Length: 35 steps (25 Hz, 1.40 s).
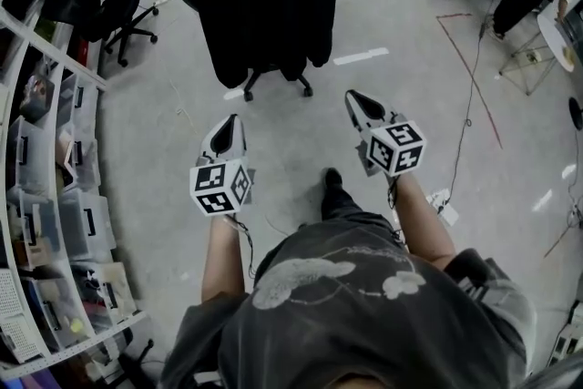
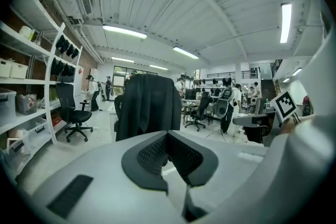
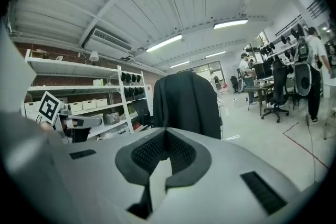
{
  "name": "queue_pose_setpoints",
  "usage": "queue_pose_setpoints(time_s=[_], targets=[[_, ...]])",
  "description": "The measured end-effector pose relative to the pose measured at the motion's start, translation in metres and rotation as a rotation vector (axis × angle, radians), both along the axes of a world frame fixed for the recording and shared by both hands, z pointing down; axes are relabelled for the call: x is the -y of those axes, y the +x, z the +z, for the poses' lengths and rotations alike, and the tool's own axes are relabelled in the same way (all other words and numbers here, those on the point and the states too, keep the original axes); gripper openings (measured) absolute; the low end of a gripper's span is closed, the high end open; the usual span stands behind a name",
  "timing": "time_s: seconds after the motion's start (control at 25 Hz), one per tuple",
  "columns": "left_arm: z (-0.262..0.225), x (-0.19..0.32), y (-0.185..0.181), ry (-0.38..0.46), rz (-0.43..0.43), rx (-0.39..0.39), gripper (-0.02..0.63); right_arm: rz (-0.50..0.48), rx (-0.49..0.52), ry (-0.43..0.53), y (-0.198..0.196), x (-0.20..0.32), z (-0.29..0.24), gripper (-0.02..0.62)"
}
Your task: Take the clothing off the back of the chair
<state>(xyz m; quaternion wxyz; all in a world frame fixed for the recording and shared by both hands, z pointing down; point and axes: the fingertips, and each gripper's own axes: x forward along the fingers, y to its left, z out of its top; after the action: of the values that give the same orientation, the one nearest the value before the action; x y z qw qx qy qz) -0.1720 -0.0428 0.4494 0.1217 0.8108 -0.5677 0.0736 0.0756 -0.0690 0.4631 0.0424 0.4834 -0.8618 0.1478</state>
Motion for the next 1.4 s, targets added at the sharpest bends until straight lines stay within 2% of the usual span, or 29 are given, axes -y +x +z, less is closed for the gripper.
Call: queue_pose_setpoints(time_s=[0.28, 0.52, 0.72, 1.04, 1.16, 1.24, 1.28, 1.36, 1.4], targets=[[-0.005, 0.075, 0.024, -0.001, -0.023, 0.031, 0.0, -0.029, 0.012, 0.006, 0.026, 0.092, -0.004, -0.008], [-0.007, 0.132, 0.041, 0.009, -0.083, 0.04, 0.0, -0.068, 0.032, 0.007, 0.044, 0.162, -0.005, -0.008], [-0.012, 0.16, 0.048, 0.017, -0.117, 0.052, 0.0, -0.113, 0.047, 0.025, 0.052, 0.196, -0.012, -0.008], [-0.017, 0.185, 0.046, 0.015, -0.169, 0.07, 0.0, -0.098, 0.057, 0.05, 0.063, 0.236, -0.018, -0.008], [-0.021, 0.199, 0.035, 0.041, -0.2, 0.073, 0.001, -0.098, 0.045, 0.055, 0.058, 0.25, -0.02, -0.006], [-0.028, 0.211, 0.027, 0.072, -0.218, 0.067, 0.002, -0.111, 0.036, 0.059, 0.051, 0.258, -0.023, 0.136], [-0.03, 0.217, 0.024, 0.085, -0.219, 0.063, 0.014, -0.118, 0.031, 0.063, 0.048, 0.263, -0.025, 0.177], [-0.034, 0.23, 0.021, 0.102, -0.211, 0.044, 0.132, -0.122, 0.014, 0.075, 0.044, 0.272, -0.027, 0.228], [-0.035, 0.235, 0.018, 0.107, -0.209, 0.036, 0.171, -0.12, 0.007, 0.077, 0.042, 0.277, -0.028, 0.252]])
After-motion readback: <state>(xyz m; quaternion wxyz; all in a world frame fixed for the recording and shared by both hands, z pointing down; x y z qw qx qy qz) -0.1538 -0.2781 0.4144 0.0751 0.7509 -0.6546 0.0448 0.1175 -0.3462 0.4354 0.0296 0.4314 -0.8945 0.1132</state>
